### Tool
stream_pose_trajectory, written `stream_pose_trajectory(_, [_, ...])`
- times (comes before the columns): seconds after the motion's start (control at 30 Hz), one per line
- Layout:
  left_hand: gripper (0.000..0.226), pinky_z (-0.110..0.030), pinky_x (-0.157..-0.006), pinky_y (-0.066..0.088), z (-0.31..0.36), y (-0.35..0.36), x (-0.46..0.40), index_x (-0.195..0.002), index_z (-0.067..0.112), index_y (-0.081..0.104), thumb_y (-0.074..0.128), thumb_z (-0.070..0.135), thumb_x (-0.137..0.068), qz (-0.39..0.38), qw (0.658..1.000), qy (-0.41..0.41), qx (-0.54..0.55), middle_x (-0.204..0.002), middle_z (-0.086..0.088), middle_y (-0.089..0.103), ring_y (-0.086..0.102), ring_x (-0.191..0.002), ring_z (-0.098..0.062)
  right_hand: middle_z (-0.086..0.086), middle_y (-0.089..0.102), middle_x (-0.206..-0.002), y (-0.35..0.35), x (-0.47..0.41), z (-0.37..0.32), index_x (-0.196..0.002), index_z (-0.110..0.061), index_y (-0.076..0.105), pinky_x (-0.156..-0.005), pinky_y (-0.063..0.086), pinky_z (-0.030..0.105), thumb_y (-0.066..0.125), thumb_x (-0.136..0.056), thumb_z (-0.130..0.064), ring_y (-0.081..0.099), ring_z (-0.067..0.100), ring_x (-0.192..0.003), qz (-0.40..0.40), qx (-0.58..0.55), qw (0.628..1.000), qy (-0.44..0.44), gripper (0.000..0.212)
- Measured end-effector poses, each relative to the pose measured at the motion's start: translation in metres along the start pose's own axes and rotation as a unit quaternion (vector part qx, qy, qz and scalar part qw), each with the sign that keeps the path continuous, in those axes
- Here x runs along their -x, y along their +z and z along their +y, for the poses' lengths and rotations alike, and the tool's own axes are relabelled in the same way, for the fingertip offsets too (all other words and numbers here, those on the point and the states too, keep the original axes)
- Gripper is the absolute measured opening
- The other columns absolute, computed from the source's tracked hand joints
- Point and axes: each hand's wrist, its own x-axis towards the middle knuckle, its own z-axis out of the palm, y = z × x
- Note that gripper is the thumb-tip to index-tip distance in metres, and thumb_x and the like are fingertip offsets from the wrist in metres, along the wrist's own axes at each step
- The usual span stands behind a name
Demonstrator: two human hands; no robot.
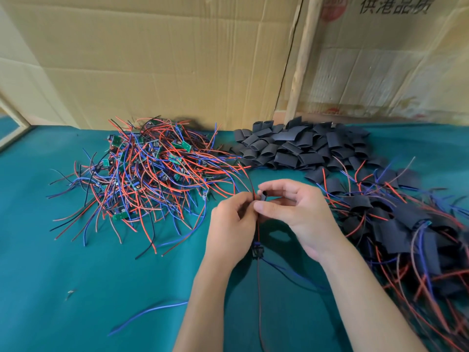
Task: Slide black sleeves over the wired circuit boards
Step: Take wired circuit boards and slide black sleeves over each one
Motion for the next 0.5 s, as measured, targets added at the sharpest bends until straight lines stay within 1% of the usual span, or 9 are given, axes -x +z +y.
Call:
stream_pose_trajectory(0.03, [0.017, -0.037, -0.06, 0.048, -0.001, 0.0, 0.0, -0.077, 0.02, 0.066, 0.051, 0.025, -0.086, -0.003, 1.0, 0.001, -0.006, -0.064, 0.0, 0.062, 0.05, -0.059, -0.021, 0.007, 0.079, -0.098, -0.001, 0.0, 0.0, -0.096, -0.017, 0.079, -0.084, 0.062, 0.036, 0.091, -0.064, -0.008, 0.073, 0.02, -0.084, -0.001, -0.003, 1.0, 0.006, 0.036])
stream_pose_trajectory(0.1, [0.02, -0.031, -0.057, 0.044, -0.002, 0.001, 0.001, -0.076, 0.021, 0.066, 0.056, 0.021, -0.094, 0.0, 1.0, 0.007, -0.024, -0.06, 0.007, 0.062, 0.053, -0.055, -0.012, 0.008, 0.08, -0.094, -0.004, 0.0, -0.003, -0.097, -0.015, 0.077, -0.074, 0.061, 0.029, 0.088, -0.07, 0.0, 0.075, 0.02, -0.085, 0.025, -0.006, 1.0, 0.014, 0.033])
stream_pose_trajectory(0.17, [0.017, -0.024, -0.057, 0.046, -0.003, 0.004, 0.0, -0.085, 0.024, 0.071, 0.059, 0.02, -0.097, 0.007, 0.999, 0.004, -0.042, -0.062, 0.011, 0.066, 0.057, -0.054, -0.005, 0.007, 0.08, -0.09, -0.01, -0.002, -0.009, -0.097, -0.014, 0.075, -0.064, 0.057, 0.022, 0.084, -0.074, 0.003, 0.075, 0.016, -0.08, 0.091, -0.029, 0.995, 0.003, 0.03])
stream_pose_trajectory(0.2, [0.016, -0.021, -0.056, 0.045, -0.003, 0.006, 0.001, -0.09, 0.026, 0.073, 0.06, 0.021, -0.096, 0.007, 0.999, 0.002, -0.051, -0.063, 0.012, 0.067, 0.056, -0.052, -0.003, 0.008, 0.08, -0.09, -0.015, -0.003, -0.012, -0.097, -0.012, 0.075, -0.062, 0.056, 0.02, 0.084, -0.074, 0.003, 0.074, 0.015, -0.078, 0.125, -0.052, 0.991, -0.008, 0.029])
stream_pose_trajectory(0.27, [0.015, -0.025, -0.057, 0.047, -0.003, 0.009, 0.002, -0.096, 0.03, 0.075, 0.062, 0.024, -0.096, 0.004, 0.998, -0.003, -0.068, -0.062, 0.011, 0.067, 0.054, -0.053, -0.006, 0.01, 0.079, -0.088, -0.023, -0.004, -0.021, -0.096, -0.009, 0.075, -0.06, 0.055, 0.021, 0.085, -0.075, 0.002, 0.072, 0.015, -0.075, 0.175, -0.086, 0.98, -0.037, 0.026])
stream_pose_trajectory(0.33, [0.015, -0.031, -0.063, 0.051, -0.004, 0.009, 0.002, -0.099, 0.032, 0.076, 0.062, 0.028, -0.095, -0.001, 0.997, -0.001, -0.083, -0.061, 0.009, 0.064, 0.058, -0.061, -0.018, 0.007, 0.078, -0.084, -0.027, -0.004, -0.027, -0.093, -0.009, 0.076, -0.059, 0.054, 0.021, 0.086, -0.075, -0.001, 0.07, 0.016, -0.07, 0.205, -0.096, 0.971, -0.07, 0.022])
stream_pose_trajectory(0.37, [0.015, -0.034, -0.066, 0.053, -0.004, 0.009, 0.003, -0.1, 0.033, 0.076, 0.062, 0.03, -0.095, -0.005, 0.996, 0.001, -0.086, -0.062, 0.01, 0.064, 0.062, -0.067, -0.023, 0.005, 0.078, -0.081, -0.027, -0.004, -0.03, -0.092, -0.011, 0.076, -0.059, 0.053, 0.021, 0.086, -0.076, -0.002, 0.068, 0.015, -0.067, 0.215, -0.096, 0.968, -0.084, 0.021])
stream_pose_trajectory(0.43, [0.021, -0.039, -0.071, 0.057, -0.002, 0.009, 0.005, -0.101, 0.034, 0.076, 0.058, 0.038, -0.091, -0.016, 0.996, 0.007, -0.09, -0.067, 0.008, 0.067, 0.066, -0.076, -0.028, 0.004, 0.078, -0.079, -0.024, -0.003, -0.035, -0.09, -0.014, 0.076, -0.057, 0.053, 0.02, 0.087, -0.076, -0.005, 0.067, 0.015, -0.064, 0.226, -0.081, 0.964, -0.111, 0.02])
stream_pose_trajectory(0.5, [0.029, -0.043, -0.073, 0.057, 0.0, 0.009, 0.006, -0.101, 0.036, 0.075, 0.053, 0.046, -0.085, -0.019, 0.995, 0.011, -0.096, -0.071, 0.004, 0.071, 0.067, -0.077, -0.03, 0.004, 0.078, -0.079, -0.021, -0.003, -0.038, -0.089, -0.014, 0.075, -0.058, 0.054, 0.021, 0.088, -0.075, -0.006, 0.068, 0.015, -0.063, 0.224, -0.064, 0.964, -0.128, 0.02])
